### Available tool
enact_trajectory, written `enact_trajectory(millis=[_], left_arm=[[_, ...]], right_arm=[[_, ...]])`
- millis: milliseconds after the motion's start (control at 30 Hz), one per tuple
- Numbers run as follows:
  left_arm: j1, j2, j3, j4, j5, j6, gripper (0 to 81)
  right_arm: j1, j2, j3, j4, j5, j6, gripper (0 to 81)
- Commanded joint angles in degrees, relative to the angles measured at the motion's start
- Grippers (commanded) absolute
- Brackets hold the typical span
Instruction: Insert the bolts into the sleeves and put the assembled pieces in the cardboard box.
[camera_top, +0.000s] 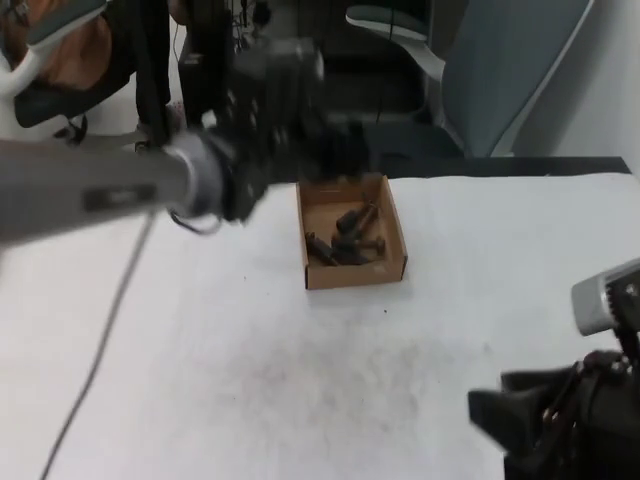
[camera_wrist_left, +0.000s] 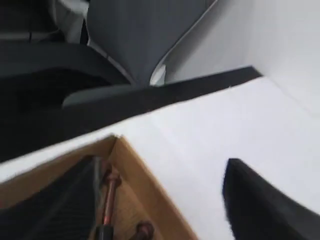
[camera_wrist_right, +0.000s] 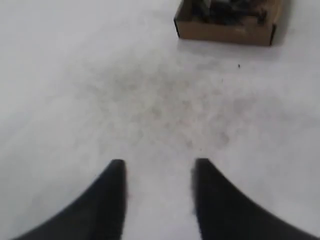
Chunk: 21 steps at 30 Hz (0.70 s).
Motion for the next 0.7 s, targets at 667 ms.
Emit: enact_trajectory(millis=[667], left_arm=[[13.7, -88.5, 48.9, 4.0, -8.2, 12.8, 1.8]], right_arm=[[0.1, -36.2, -1.1, -0.1, 31.6, -29.0, 0.6]])
